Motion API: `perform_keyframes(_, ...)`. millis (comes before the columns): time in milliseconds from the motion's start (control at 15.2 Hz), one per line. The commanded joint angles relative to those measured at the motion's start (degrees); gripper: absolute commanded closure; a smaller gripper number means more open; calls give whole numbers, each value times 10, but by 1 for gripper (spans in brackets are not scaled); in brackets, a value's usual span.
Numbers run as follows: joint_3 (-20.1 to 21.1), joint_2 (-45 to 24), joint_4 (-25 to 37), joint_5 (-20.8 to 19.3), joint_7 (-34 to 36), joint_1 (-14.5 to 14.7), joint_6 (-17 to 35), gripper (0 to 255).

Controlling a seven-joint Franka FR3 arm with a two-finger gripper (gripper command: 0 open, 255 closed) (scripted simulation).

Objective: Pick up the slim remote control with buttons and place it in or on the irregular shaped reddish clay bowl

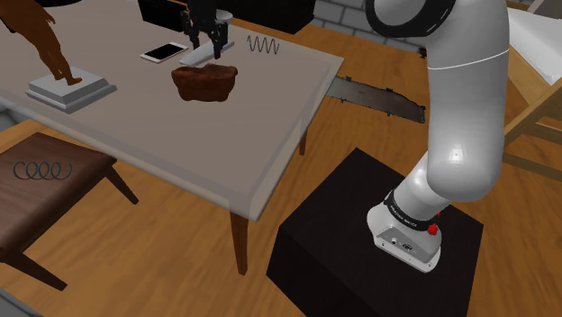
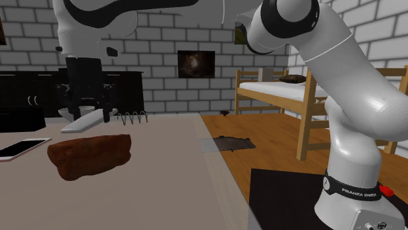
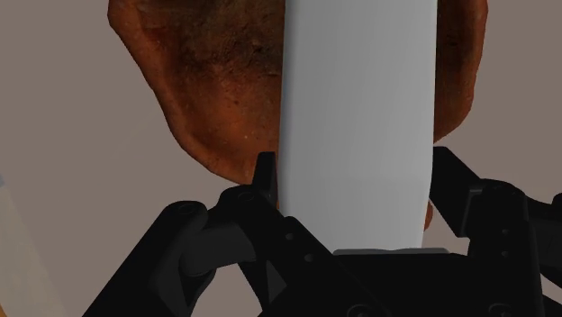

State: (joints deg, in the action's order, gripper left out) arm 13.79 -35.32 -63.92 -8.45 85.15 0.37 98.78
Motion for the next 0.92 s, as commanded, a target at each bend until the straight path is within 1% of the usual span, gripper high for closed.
perform_keyframes(0,0,4,-17,0,1,-2,14,255)
perform_keyframes(462,0,4,-17,0,1,-1,14,255)
perform_keyframes(528,0,4,-17,0,1,-1,14,0)
perform_keyframes(858,0,4,-17,0,1,-1,14,0)
